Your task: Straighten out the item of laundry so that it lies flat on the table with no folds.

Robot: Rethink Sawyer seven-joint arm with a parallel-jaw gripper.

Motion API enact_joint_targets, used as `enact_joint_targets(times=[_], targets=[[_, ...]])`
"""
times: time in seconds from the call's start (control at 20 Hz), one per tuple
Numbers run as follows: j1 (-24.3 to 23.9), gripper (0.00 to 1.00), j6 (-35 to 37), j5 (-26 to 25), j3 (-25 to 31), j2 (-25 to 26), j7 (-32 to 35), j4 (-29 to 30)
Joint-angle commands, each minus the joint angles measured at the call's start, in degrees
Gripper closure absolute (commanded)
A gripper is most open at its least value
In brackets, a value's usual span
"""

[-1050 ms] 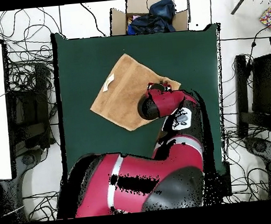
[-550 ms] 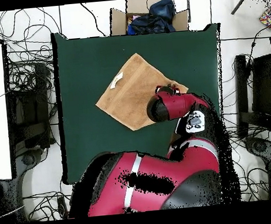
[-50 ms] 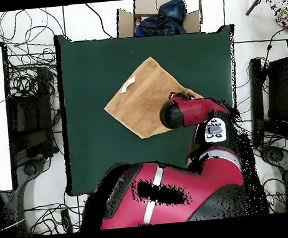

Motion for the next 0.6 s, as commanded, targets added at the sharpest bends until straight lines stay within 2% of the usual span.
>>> enact_joint_targets(times=[0.05,0.15,0.4,0.6], targets=[[-2.68,1.00,9.54,-4.70,4.77,1.38,-7.29,7.22],[-2.86,1.00,9.07,-5.00,4.07,1.40,-5.92,8.06],[-3.04,1.00,9.98,-5.25,2.34,-2.30,-4.15,14.00],[-3.54,1.00,4.57,-7.57,-0.09,-2.42,-1.23,18.73]])
